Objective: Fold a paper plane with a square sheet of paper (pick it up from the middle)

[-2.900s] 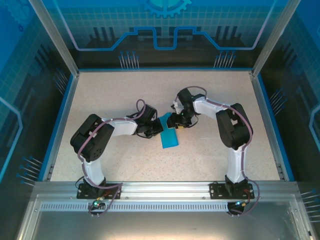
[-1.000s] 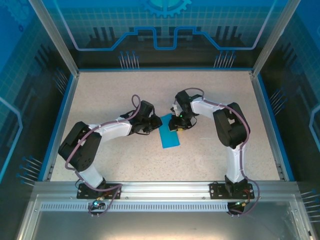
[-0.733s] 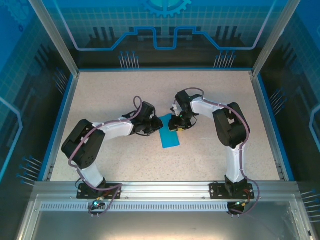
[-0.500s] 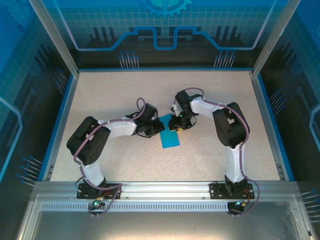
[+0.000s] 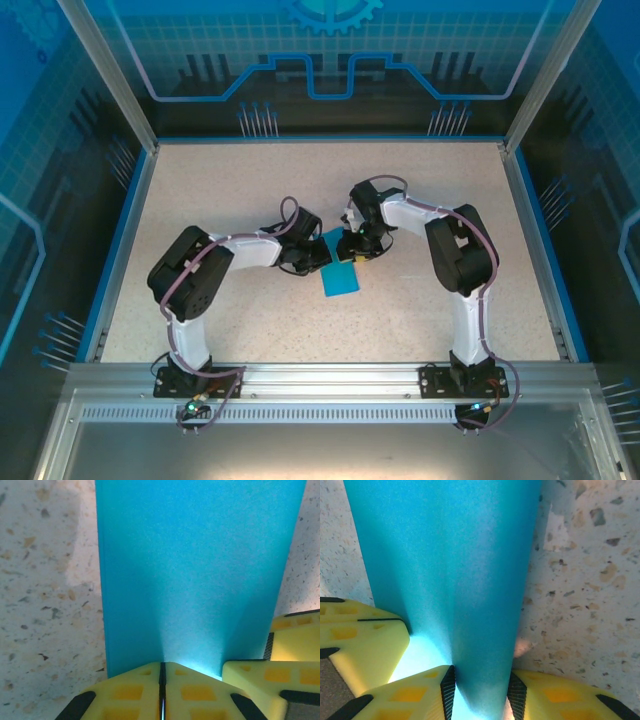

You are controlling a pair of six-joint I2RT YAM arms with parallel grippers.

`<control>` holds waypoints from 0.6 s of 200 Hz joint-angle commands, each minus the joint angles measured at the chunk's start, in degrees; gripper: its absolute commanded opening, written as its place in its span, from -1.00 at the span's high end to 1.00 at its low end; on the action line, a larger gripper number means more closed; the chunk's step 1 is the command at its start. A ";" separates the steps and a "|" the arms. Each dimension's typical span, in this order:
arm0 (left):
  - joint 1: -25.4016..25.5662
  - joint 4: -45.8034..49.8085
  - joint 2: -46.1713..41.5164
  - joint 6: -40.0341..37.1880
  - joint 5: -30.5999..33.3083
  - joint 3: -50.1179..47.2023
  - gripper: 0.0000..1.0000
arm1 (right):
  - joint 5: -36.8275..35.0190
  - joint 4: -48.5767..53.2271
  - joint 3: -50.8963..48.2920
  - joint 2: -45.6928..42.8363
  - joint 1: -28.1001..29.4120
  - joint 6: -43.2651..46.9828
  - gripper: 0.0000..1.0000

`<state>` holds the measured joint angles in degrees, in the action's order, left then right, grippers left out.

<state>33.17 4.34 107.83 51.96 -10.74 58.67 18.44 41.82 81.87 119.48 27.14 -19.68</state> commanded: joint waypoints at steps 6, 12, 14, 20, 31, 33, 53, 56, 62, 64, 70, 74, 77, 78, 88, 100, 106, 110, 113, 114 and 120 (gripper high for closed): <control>0.60 4.49 1.42 -1.58 2.02 0.83 0.78 | -5.47 -0.34 -2.11 5.61 1.26 -0.44 0.22; 0.59 4.86 1.42 -1.70 2.25 0.79 0.79 | -5.40 -0.33 -2.06 5.44 1.25 -0.44 0.22; 0.58 5.06 1.44 -1.69 2.40 0.75 0.78 | -5.35 -0.34 -2.06 5.37 1.23 -0.49 0.22; 0.58 5.45 1.42 -2.00 2.71 0.79 0.79 | -5.13 -0.41 -1.98 5.12 1.25 -0.53 0.22; 0.58 6.15 1.42 -2.38 3.05 0.85 0.79 | -4.58 -0.34 -1.82 4.22 1.17 -0.53 0.22; 0.58 6.33 1.42 -2.39 3.08 0.88 0.79 | -4.49 -0.34 -1.78 4.06 1.17 -0.49 0.22; 0.60 7.06 1.50 -2.54 3.45 0.56 0.80 | -1.50 -0.90 -1.58 0.41 0.31 -1.47 0.19; 0.58 7.19 1.53 -2.63 3.52 0.49 0.80 | -1.16 -1.23 -1.73 -0.50 0.20 -1.74 0.18; 0.58 7.34 1.63 -2.66 3.60 0.39 0.80 | -0.62 -2.15 -2.16 -2.25 -0.09 -2.27 0.16; 0.58 7.41 1.67 -2.66 3.62 0.39 0.81 | -0.58 -2.40 -2.28 -2.88 -0.11 -2.42 0.15; 0.61 7.57 1.81 -2.74 3.70 0.30 0.81 | -0.38 -3.05 -2.60 -4.78 -0.26 -2.93 0.12; 0.58 7.61 1.93 -2.79 3.63 0.30 0.81 | -0.31 -3.39 -2.81 -5.92 -0.40 -3.12 0.09; 0.66 7.69 2.02 -2.83 3.60 0.30 0.81 | -0.23 -3.75 -2.91 -6.75 -0.51 -3.31 0.08; 0.62 7.70 2.11 -2.83 3.61 0.30 0.81 | -0.19 -3.85 -3.01 -6.86 -0.51 -3.33 0.07; 0.63 7.79 2.45 -2.83 3.62 0.30 0.81 | 0.10 -4.68 -3.54 -9.51 -0.59 -3.59 0.04; 0.67 7.94 2.82 -2.92 3.47 0.47 0.82 | 0.37 -5.42 -4.16 -11.65 -0.59 -3.46 0.04; 0.79 7.97 2.98 -2.90 3.54 0.48 0.82 | 0.75 -5.71 -4.44 -12.30 -0.58 -3.38 0.04; 0.76 7.97 3.00 -2.92 3.54 0.48 0.82 | 1.06 -5.96 -4.68 -12.62 -0.60 -3.24 0.05; 0.76 7.97 3.08 -2.91 3.58 0.48 0.82 | 1.32 -6.16 -4.77 -12.87 -0.61 -3.19 0.06; 0.80 7.97 3.08 -2.92 3.56 0.48 0.82 | 1.42 -6.19 -4.87 -13.00 -0.60 -3.18 0.06; 0.85 7.97 3.09 -2.92 3.54 0.48 0.83 | 2.12 -6.75 -5.27 -13.20 -0.59 -3.05 0.11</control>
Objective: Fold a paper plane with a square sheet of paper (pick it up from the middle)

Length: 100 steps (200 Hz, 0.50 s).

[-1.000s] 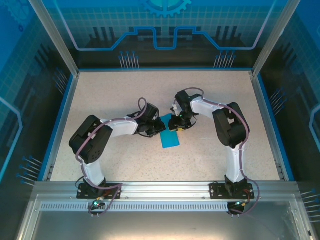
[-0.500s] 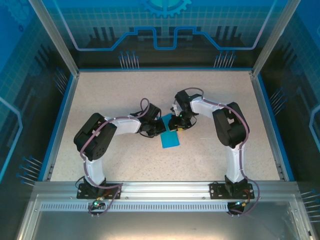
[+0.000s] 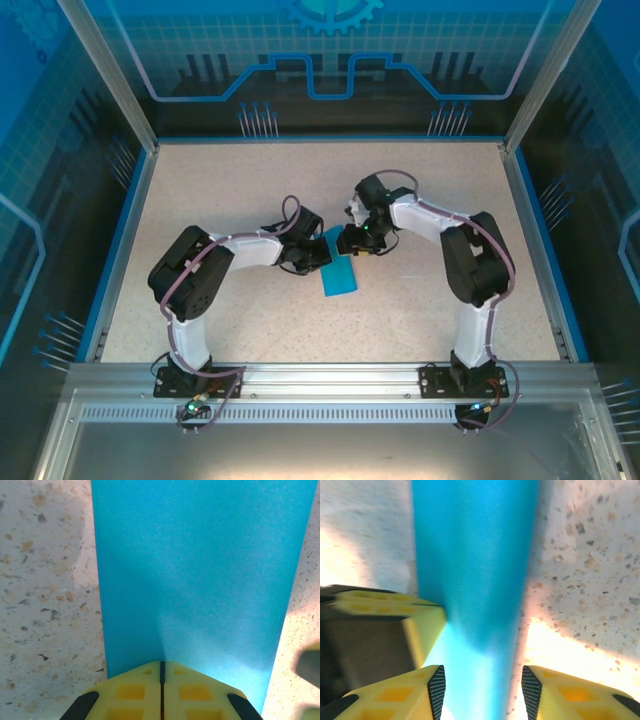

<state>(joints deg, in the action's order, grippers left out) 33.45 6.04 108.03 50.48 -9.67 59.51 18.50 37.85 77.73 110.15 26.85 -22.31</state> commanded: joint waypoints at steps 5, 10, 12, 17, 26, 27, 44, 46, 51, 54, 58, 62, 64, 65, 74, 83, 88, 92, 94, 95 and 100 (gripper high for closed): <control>0.59 6.26 2.93 -1.44 2.55 -0.36 0.83 | 3.02 -3.21 -1.37 -3.94 -0.18 -0.12 0.15; 0.58 6.26 2.98 -1.41 2.55 -0.36 0.83 | 3.92 -3.51 -1.53 -3.86 -0.06 0.10 0.19; 0.63 6.26 2.98 -1.43 2.55 -0.33 0.83 | 4.27 -3.60 -1.55 -3.77 0.02 0.14 0.21; 0.65 6.26 2.98 -1.44 2.55 -0.35 0.83 | 4.79 -3.57 -1.45 -3.32 0.19 0.32 0.26; 0.66 6.34 3.07 -1.44 2.55 -0.27 0.84 | 5.58 -3.41 -1.20 -2.23 0.59 0.70 0.37; 0.65 6.35 3.07 -1.39 2.55 -0.27 0.84 | 5.62 -3.36 -1.19 -2.13 0.62 0.74 0.39; 0.79 6.53 3.11 -1.42 2.64 -0.27 0.84 | 5.92 -2.89 -0.84 0.04 0.87 0.72 0.57; 0.75 6.57 3.08 -1.43 2.64 -0.25 0.84 | 5.93 -2.81 -0.83 0.30 0.91 0.76 0.58; 0.80 6.66 3.11 -1.44 2.72 -0.20 0.84 | 5.89 -2.70 -0.67 0.99 0.87 0.74 0.62; 0.78 6.65 3.15 -1.36 2.77 -0.19 0.84 | 5.92 -2.69 -0.66 1.30 0.84 0.75 0.63; 0.76 6.71 3.15 -1.36 2.82 -0.18 0.84 | 5.93 -2.76 -0.80 1.72 0.83 0.70 0.65; 0.77 6.72 3.15 -1.34 2.82 -0.18 0.84 | 6.00 -2.78 -0.77 2.03 0.83 0.74 0.66; 0.81 6.75 3.15 -1.30 2.82 -0.18 0.84 | 6.06 -2.78 -0.88 2.27 0.83 0.76 0.67; 0.82 6.77 3.15 -1.32 2.82 -0.18 0.84 | 6.13 -2.78 -0.86 2.36 0.79 0.77 0.67; 0.74 6.87 3.29 -1.35 2.89 -0.18 0.84 | 6.66 -2.86 -0.97 3.14 0.70 0.98 0.68; 0.82 7.09 3.46 -1.34 2.90 -0.10 0.84 | 7.59 -3.10 -1.29 3.80 0.50 1.17 0.69; 0.81 7.22 3.55 -1.24 2.99 -0.09 0.85 | 8.20 -3.29 -1.57 4.09 0.27 1.14 0.69; 0.85 7.32 3.59 -1.26 2.99 -0.10 0.85 | 8.57 -3.51 -1.81 4.31 0.15 1.17 0.69; 0.87 7.36 3.66 -1.26 2.99 -0.09 0.85 | 8.70 -3.60 -1.98 4.42 0.07 1.20 0.69; 0.89 7.38 3.67 -1.26 2.99 -0.09 0.84 | 8.72 -3.63 -2.06 4.49 0.01 1.21 0.69; 0.89 7.39 3.76 -1.26 2.99 -0.10 0.84 | 8.54 -3.78 -2.34 4.76 -0.16 1.28 0.69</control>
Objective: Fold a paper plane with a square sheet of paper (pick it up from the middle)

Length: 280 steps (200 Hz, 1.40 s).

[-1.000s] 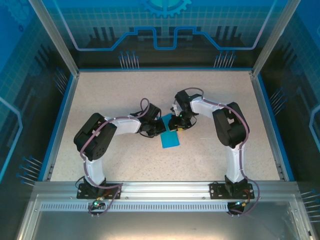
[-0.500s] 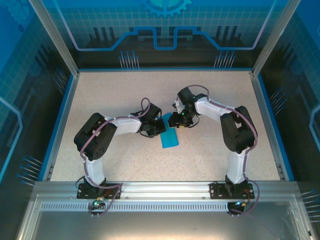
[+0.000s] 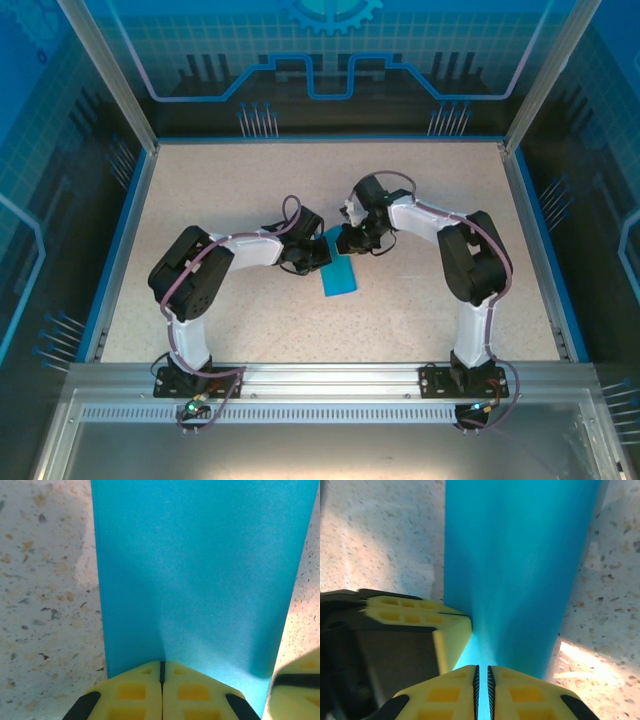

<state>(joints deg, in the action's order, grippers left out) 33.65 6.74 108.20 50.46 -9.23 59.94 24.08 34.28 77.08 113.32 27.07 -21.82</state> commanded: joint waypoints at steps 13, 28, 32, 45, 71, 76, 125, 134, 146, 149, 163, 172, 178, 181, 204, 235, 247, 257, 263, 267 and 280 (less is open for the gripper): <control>0.67 6.92 3.85 -1.15 2.69 -0.62 0.84 | 1.83 -0.04 -2.25 2.02 -1.06 1.16 0.69; 0.65 7.19 4.13 -1.12 2.73 -0.70 0.84 | 1.07 -0.40 -3.10 2.36 -2.30 1.43 0.69; 0.67 7.23 4.17 -1.06 2.69 -0.73 0.84 | 0.94 -0.50 -3.30 2.50 -2.59 1.51 0.69; 0.63 7.43 4.22 -1.06 2.80 -0.79 0.84 | 0.14 -0.66 -3.85 2.89 -3.51 1.93 0.69; 0.71 7.72 4.34 -1.06 2.91 -0.97 0.84 | -0.74 -0.88 -4.47 4.81 -4.40 2.66 0.69; 0.68 7.75 4.30 -1.06 2.90 -0.97 0.84 | -1.49 -0.65 -4.41 5.20 -4.40 2.47 0.69; 1.08 8.09 4.60 -1.14 2.91 -0.12 0.84 | 0.46 -0.47 -3.34 -0.07 -2.73 1.05 0.72; 1.07 8.20 4.64 -1.11 2.90 0.04 0.84 | 1.78 -0.83 -3.66 -1.87 -2.51 0.76 0.71; 1.16 8.33 4.56 -1.24 2.97 0.16 0.84 | 3.40 -0.96 -4.16 -3.68 -2.29 0.66 0.70; 1.17 8.35 4.56 -1.24 2.99 0.17 0.84 | 3.77 -0.93 -4.33 -3.98 -2.21 0.74 0.70; 1.31 8.37 4.56 -1.14 3.07 0.09 0.84 | 5.04 -0.71 -5.36 -4.41 -2.02 0.72 0.70; 1.25 8.34 4.56 -1.06 3.16 0.08 0.85 | 5.47 -0.77 -6.26 -4.35 -1.93 0.60 0.70; 1.29 8.33 4.59 -1.00 3.26 0.04 0.85 | 5.54 -1.00 -7.19 -4.16 -1.93 0.52 0.70; 1.25 8.31 4.58 -0.98 3.29 0.08 0.85 | 5.54 -1.05 -7.57 -4.08 -1.93 0.49 0.70; 1.31 8.62 4.56 -0.87 3.67 0.00 0.85 | 5.53 -1.72 -10.56 -3.04 -1.93 0.46 0.70; 1.31 8.64 4.56 -0.80 3.96 -0.23 0.85 | 3.30 -2.41 -13.15 -1.87 -2.70 0.38 0.71; 1.35 8.64 4.56 -0.80 3.96 -0.26 0.85 | 2.22 -2.16 -13.57 -1.78 -3.19 0.28 0.72; 1.30 8.64 4.56 -0.75 3.94 -0.28 0.85 | 2.76 -2.49 -14.06 -2.79 -3.17 0.36 0.72; 1.32 8.64 4.64 -0.79 3.96 -0.27 0.85 | 3.79 -3.12 -14.48 -3.96 -3.09 0.46 0.72; 1.34 8.64 4.57 -0.81 3.94 -0.26 0.85 | 4.51 -3.45 -14.71 -4.83 -3.00 0.38 0.72; 1.39 8.64 4.64 -0.88 3.96 -0.27 0.85 | 6.08 -3.95 -15.34 -7.37 -2.51 0.51 0.71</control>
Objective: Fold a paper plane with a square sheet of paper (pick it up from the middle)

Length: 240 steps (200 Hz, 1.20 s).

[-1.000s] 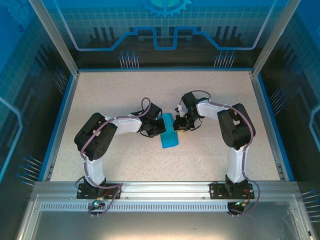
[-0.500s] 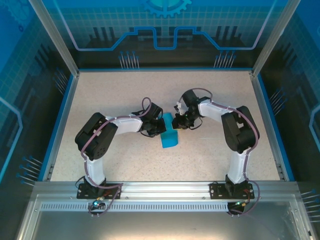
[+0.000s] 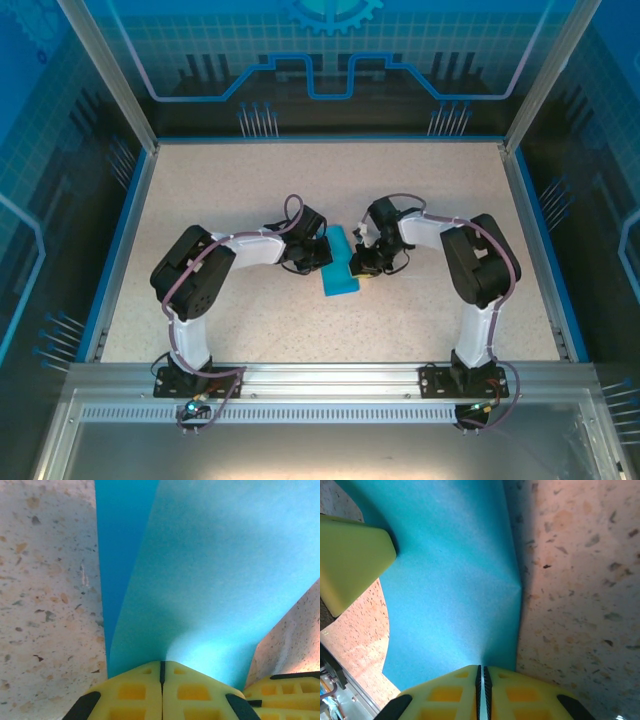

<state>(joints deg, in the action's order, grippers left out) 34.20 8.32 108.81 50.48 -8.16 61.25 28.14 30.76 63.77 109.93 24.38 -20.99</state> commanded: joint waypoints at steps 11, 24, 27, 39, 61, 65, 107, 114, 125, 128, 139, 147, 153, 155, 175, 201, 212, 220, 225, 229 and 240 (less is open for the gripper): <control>0.87 7.06 4.04 -0.91 2.88 -1.49 0.85 | 2.80 -0.53 -2.56 -5.19 0.47 -0.61 0.70; 0.80 7.06 4.04 -0.87 2.89 -1.49 0.85 | 3.66 -1.18 -3.72 -5.39 0.55 -1.12 0.70; 0.80 7.06 4.04 -0.90 2.89 -1.49 0.85 | 3.75 -1.34 -4.01 -5.31 0.58 -1.15 0.69; 0.84 7.06 4.04 -0.86 2.89 -1.51 0.85 | 3.44 -1.75 -5.38 -4.28 0.59 -1.33 0.70; 0.79 7.05 3.95 -0.98 2.95 -1.51 0.85 | 3.15 -2.53 -7.64 -2.19 0.58 -1.51 0.70; 0.85 7.01 3.95 -0.98 2.98 -1.51 0.85 | 2.93 -2.54 -8.12 -2.01 0.58 -1.55 0.70; 0.81 7.06 3.86 -1.09 2.97 -1.58 0.85 | 2.96 -2.26 -8.83 -5.27 0.49 -1.49 0.70; 0.81 7.06 3.89 -1.05 2.98 -1.49 0.85 | 3.51 -2.50 -8.61 -6.51 0.56 -1.66 0.69; 0.79 7.07 3.86 -1.11 2.98 -1.47 0.85 | 4.02 -2.94 -8.68 -7.70 0.69 -1.72 0.69; 0.83 7.06 3.86 -1.12 2.92 -1.42 0.85 | 4.03 -3.05 -8.78 -7.79 0.76 -1.71 0.68; 0.79 7.06 3.86 -1.13 2.89 -1.40 0.85 | 3.85 -3.55 -9.58 -6.73 0.80 -1.63 0.68; 0.85 7.04 3.95 -1.17 2.89 -1.49 0.85 | 3.94 -4.03 -10.34 -5.33 0.76 -1.67 0.68; 0.87 7.06 3.99 -1.17 2.88 -1.49 0.85 | 4.02 -4.43 -10.99 -4.23 0.80 -1.84 0.68; 0.87 7.06 3.98 -1.13 2.89 -1.49 0.85 | 4.07 -4.54 -11.24 -3.90 0.77 -1.90 0.69; 0.88 7.07 3.95 -1.32 2.80 -1.49 0.85 | 3.14 -5.11 -12.79 -2.64 0.80 -2.31 0.69; 0.92 7.15 3.95 -1.42 2.80 -1.41 0.85 | 3.48 -4.18 -11.42 -6.24 0.75 -2.36 0.69; 0.90 7.12 3.95 -1.47 2.76 -1.44 0.85 | 3.01 -3.74 -9.51 -8.22 0.69 -2.38 0.68; 0.88 7.19 3.96 -1.50 2.79 -1.38 0.86 | 2.44 -3.73 -7.84 -9.24 0.54 -2.45 0.67; 0.88 7.23 3.95 -1.52 2.80 -1.31 0.86 | 2.09 -4.07 -6.74 -9.54 0.42 -2.57 0.66; 0.93 7.17 3.95 -1.52 2.80 -1.32 0.86 | 1.73 -4.32 -5.83 -9.68 0.30 -2.69 0.66; 0.95 7.31 3.99 -1.61 2.80 -1.25 0.86 | 0.50 -4.98 -3.04 -9.01 -0.05 -3.24 0.66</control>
<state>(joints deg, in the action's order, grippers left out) 34.37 8.36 108.81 50.43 -7.75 61.36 31.16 26.11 54.98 102.87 24.56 -23.09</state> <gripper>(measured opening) 0.071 0.167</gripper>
